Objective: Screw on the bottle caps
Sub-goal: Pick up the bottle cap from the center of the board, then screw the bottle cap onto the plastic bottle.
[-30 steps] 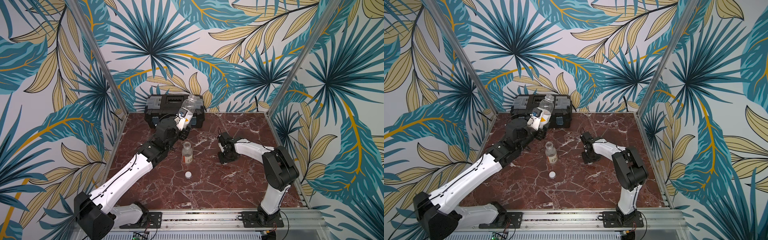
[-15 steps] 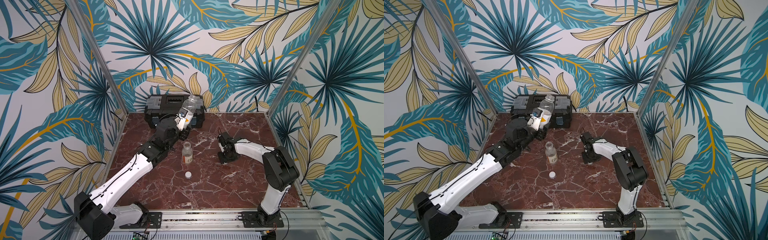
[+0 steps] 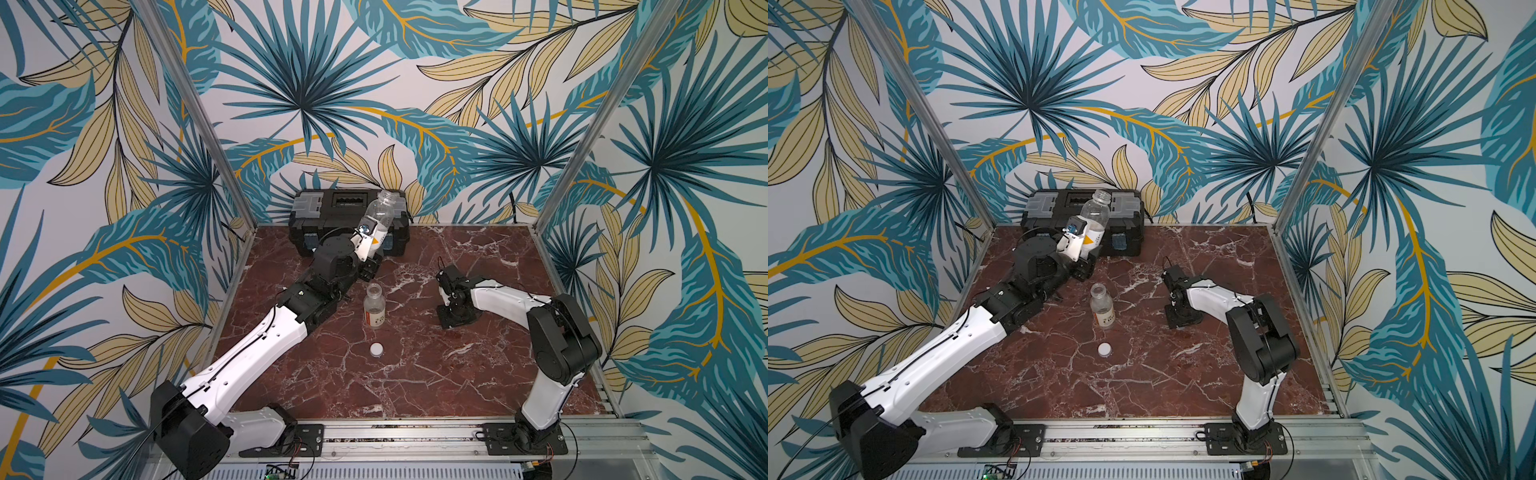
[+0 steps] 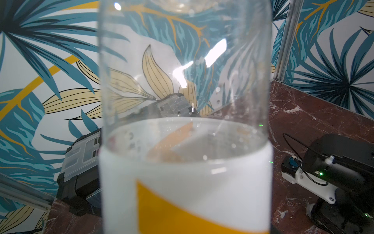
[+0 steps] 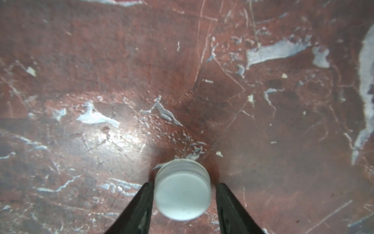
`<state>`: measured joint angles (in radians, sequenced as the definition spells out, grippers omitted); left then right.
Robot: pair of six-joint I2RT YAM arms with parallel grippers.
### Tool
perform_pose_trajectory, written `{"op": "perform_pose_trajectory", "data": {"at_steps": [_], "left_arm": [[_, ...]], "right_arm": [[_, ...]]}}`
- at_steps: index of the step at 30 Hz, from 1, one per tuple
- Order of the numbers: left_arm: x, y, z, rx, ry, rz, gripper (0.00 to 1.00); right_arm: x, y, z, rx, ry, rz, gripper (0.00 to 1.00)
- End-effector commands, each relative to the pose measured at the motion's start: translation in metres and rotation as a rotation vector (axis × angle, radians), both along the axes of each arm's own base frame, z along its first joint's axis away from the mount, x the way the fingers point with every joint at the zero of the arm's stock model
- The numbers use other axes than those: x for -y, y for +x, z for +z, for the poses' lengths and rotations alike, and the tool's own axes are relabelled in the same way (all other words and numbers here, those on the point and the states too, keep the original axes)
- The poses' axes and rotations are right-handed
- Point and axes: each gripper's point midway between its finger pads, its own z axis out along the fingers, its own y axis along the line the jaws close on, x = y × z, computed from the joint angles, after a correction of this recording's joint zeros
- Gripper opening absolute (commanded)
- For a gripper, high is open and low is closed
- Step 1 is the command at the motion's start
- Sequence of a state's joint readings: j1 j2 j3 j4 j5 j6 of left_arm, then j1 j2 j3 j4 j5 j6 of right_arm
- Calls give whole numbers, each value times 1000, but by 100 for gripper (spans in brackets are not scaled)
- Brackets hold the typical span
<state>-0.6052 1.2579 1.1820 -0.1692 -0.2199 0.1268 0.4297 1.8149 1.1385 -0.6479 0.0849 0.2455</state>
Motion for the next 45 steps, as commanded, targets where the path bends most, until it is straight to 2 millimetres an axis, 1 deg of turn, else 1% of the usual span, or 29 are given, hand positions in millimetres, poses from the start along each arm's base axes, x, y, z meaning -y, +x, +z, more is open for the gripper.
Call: {"op": "perform_pose_trajectory", "data": {"at_steps": [1, 6, 13, 18, 21, 23, 26, 29, 30, 31, 34, 37, 40, 42, 45], "left_arm": [[2, 0, -8, -3, 8, -10, 0], [1, 0, -9, -5, 10, -8, 0], [2, 1, -10, -5, 9, -8, 0], [5, 1, -15, -19, 15, -19, 0], [16, -2, -24, -56, 35, -89, 0], [29, -7, -32, -89, 44, -165, 0], [42, -12, -45, -137, 60, -249, 0], [61, -22, -54, -167, 78, -382, 0], [65, -28, -62, -201, 98, -424, 0], [69, -31, -64, -209, 109, -457, 0], [74, -33, -69, -203, 131, -500, 0], [79, -40, -75, -195, 154, -566, 0], [85, -51, -79, -182, 169, -645, 0], [86, -53, -79, -174, 175, -665, 0], [86, -55, -77, -158, 190, -675, 0]], "right_arm": [[3, -3, 2, 3, 8, -16, 51], [2, -3, 0, 2, 13, -22, 51], [3, 0, 7, 22, 16, -25, 48], [2, 3, 20, 52, 38, -22, 46], [0, 3, 32, 57, 58, -1, 46], [-1, 5, 47, 79, 71, 15, 46], [-2, 10, 79, 127, 121, 35, 46], [-2, 15, 119, 194, 183, 58, 45], [0, 15, 134, 222, 191, 79, 45], [3, 16, 151, 259, 192, 90, 45], [9, 15, 195, 346, 238, 127, 46], [3, 10, 235, 436, 299, 196, 46], [-8, 4, 263, 490, 376, 258, 46], [-16, -2, 275, 503, 423, 311, 46], [-32, -16, 287, 519, 496, 440, 46]]}}
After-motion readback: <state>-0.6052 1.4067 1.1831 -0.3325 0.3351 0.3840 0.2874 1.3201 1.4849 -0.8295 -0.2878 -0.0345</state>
